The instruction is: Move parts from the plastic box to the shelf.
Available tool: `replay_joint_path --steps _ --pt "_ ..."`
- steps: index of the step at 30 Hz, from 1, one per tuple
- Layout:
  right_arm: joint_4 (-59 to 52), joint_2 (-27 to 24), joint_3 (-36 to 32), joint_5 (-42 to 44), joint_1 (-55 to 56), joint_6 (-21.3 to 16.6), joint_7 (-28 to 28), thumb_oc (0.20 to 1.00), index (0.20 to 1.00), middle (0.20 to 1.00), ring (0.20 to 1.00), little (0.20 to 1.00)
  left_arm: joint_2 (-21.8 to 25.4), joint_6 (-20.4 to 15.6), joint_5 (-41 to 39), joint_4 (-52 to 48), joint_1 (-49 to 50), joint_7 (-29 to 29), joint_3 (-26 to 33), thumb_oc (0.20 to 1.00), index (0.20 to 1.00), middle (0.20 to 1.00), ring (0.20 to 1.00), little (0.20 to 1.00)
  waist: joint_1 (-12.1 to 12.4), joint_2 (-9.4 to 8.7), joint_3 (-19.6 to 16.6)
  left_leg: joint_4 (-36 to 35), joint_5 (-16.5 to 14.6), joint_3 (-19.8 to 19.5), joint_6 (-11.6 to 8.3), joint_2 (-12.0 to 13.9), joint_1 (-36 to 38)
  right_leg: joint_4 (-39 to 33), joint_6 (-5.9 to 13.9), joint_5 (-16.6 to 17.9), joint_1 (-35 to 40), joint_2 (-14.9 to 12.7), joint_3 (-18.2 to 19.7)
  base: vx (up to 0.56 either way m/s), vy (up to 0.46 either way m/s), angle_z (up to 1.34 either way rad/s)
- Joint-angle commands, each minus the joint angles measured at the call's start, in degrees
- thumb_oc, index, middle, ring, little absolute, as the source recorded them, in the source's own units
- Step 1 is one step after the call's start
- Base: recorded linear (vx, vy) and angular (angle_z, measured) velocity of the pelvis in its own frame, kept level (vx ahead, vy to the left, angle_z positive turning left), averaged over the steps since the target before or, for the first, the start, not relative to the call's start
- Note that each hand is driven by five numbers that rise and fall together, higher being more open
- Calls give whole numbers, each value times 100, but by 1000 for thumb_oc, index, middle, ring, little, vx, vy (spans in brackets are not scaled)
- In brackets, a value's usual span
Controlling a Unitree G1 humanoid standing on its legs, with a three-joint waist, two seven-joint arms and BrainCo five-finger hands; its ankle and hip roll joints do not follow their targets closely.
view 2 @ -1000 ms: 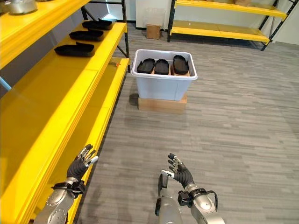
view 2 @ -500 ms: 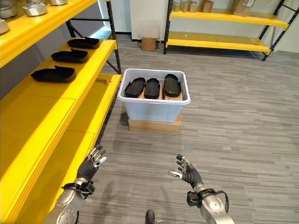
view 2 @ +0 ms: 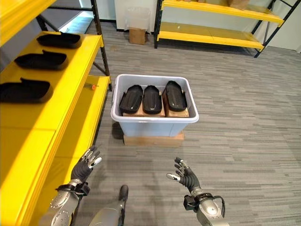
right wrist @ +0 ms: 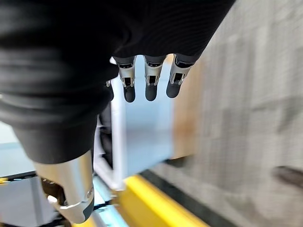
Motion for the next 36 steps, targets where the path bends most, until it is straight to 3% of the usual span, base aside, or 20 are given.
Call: replay_joint_path --steps 1,6,8,10,12,13,15,16,17,18,19,20,23,31,36 --pt "53 -198 85 -139 -310 -234 58 1000 1000 1000 1000 1000 -28 -301 45 -273 70 30 -91 1000 1000 1000 1000 1000 32 274 -547 -380 388 -98 -322 520 5 63 272 492 -600 184 -181 307 185 -11" --pt "40 -108 195 -203 -354 -205 134 1000 1000 1000 1000 1000 89 -293 87 -339 47 65 -102 1000 1000 1000 1000 1000 46 183 -713 -153 -35 9 -81 188 83 524 545 916 -762 -136 -140 214 147 1" --pt "54 -76 243 -203 -376 -180 169 1000 1000 1000 1000 1000 155 -269 126 -354 22 83 -125 1000 1000 1000 1000 1000 12 180 -721 -84 -260 -1 79 6 203 1207 703 1394 -1038 -220 -59 218 192 22" --pt "52 -36 306 -206 -406 -165 196 1000 1000 1000 1000 1000 235 -229 200 -346 -21 110 -171 1000 1000 1000 1000 1000 -102 307 -561 -53 -479 -115 251 -14 510 2617 860 2137 -1643 -59 72 187 194 40" --pt "34 -14 321 -230 -387 -151 186 1000 1000 1000 1000 1000 299 -196 251 -388 -72 106 -203 1000 1000 1000 1000 1000 -199 506 -392 -112 -570 -171 321 92 812 3237 786 2062 -2097 -65 -145 174 120 45" --pt "34 -14 322 -230 -387 -151 186 1000 1000 1000 1000 1000 300 -195 251 -389 -72 106 -202 1000 1000 1000 1000 1000 -212 489 -378 -116 -572 -180 321 74 829 3267 786 2034 -2088 -85 -154 227 64 15" --pt "17 13 326 -167 -341 -161 199 1000 1000 1000 1000 1000 340 -194 229 -391 -72 78 -153 1000 1000 1000 1000 1000 -257 606 -349 -209 -670 -203 221 198 1056 2640 582 1466 -2343 -599 -578 211 -61 -2" --pt "14 10 333 -150 -339 -164 199 1000 1000 1000 1000 1000 349 -205 193 -377 -63 69 -155 1000 1000 1000 1000 1000 -269 634 -333 -212 -705 -218 160 261 1091 2322 537 1352 -2338 -762 -647 205 -247 6" --pt "8 -2 325 -156 -342 -152 183 1000 1000 1000 1000 1000 341 -214 128 -381 -57 61 -157 1000 1000 1000 1000 1000 -319 576 -310 -232 -781 -277 23 294 1149 1494 594 1481 -2526 -1028 -524 275 -381 -2" --pt "-5 -27 341 -221 -326 -132 175 1000 1000 1000 1000 1000 313 -227 99 -375 15 60 -131 1000 1000 1000 1000 1000 -360 481 -278 -303 -924 -313 -98 327 1353 496 786 1940 -2434 -1248 -501 294 -420 10" --pt "-1 -25 339 -257 -333 -125 163 1000 1000 1000 1000 1000 290 -234 92 -358 48 68 -85 1000 1000 1000 1000 1000 -365 455 -273 -371 -970 -298 -136 372 1489 212 881 2146 -2505 -1315 -555 268 -357 8" --pt "-21 -51 332 -329 -324 -103 173 1000 1000 1000 1000 1000 266 -233 106 -351 93 67 -51 1000 1000 1000 1000 1000 -371 413 -272 -432 -1030 -288 -187 426 1631 106 975 2343 -2567 -1322 -591 181 -264 0" --pt "-24 -112 304 -312 -261 -82 226 1000 1000 1000 1000 1000 176 -214 129 -226 143 -15 -79 1000 1000 1000 1000 1000 -355 247 -432 -450 -1085 -246 -425 759 1758 -119 946 2116 -2245 -1023 -731 190 -336 28" --pt "-118 -364 186 -80 -267 -203 126 1000 1000 1000 1000 1000 64 -212 -75 -181 66 -48 -265 1000 1000 1000 1000 1000 -487 419 -519 -419 -826 -396 -717 1407 1636 124 601 1490 -2123 -420 -916 58 -197 11" --pt "-180 -475 108 -42 -188 -229 115 1000 1000 1000 1000 1000 65 -201 -87 -194 154 -84 -267 1000 1000 1000 1000 1000 -514 517 -530 -435 -602 -399 -824 1600 1582 190 486 1286 -2086 -265 -992 49 -121 27"
